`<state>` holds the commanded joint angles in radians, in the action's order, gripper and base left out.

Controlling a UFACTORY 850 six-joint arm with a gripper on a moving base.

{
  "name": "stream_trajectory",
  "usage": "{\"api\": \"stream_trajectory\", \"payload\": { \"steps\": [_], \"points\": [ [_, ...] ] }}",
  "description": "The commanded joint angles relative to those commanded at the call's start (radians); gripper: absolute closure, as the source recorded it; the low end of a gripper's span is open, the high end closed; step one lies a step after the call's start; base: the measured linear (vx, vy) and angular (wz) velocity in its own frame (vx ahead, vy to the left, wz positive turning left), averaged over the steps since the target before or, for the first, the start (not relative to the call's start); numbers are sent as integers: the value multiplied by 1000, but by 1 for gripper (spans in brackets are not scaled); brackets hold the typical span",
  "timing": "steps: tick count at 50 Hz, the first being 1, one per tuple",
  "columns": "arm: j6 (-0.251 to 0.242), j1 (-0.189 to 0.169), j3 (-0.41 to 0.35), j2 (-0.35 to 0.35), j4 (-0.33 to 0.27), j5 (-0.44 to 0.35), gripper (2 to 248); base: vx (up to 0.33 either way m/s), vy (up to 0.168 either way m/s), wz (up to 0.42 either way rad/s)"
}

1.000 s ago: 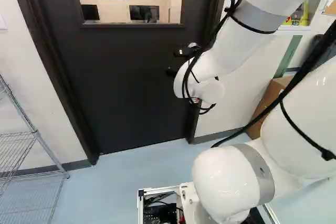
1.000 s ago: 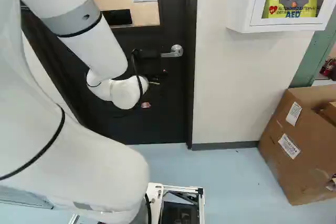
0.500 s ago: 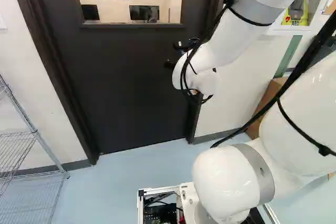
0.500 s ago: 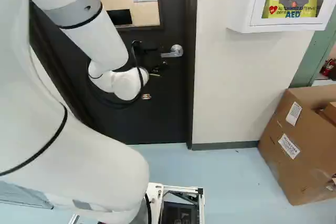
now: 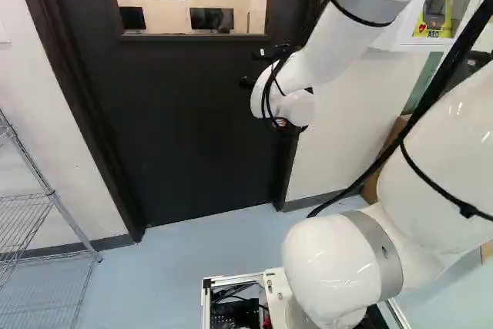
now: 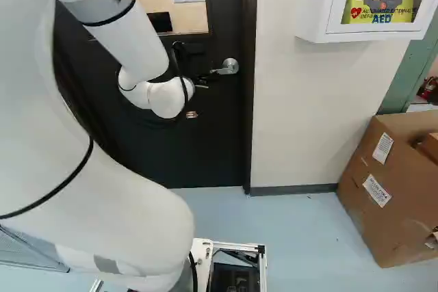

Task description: Open the door and move inside

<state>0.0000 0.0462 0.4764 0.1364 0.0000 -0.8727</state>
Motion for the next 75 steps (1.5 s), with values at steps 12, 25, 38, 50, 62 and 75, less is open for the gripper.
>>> {"api": "stream_trajectory", "payload": {
  "steps": [12,25,38,50,62,75],
  "points": [
    [0,-1,64,-39,0,0,3,0,0,0],
    [0,0,136,-87,0,0,3,0,0,0],
    [0,2,189,-137,0,0,3,0,0,0],
    [0,3,197,-148,0,0,3,0,0,0],
    [0,3,189,-164,0,0,3,0,0,0],
    [0,3,165,-169,0,0,3,0,0,0]
  ]
}}
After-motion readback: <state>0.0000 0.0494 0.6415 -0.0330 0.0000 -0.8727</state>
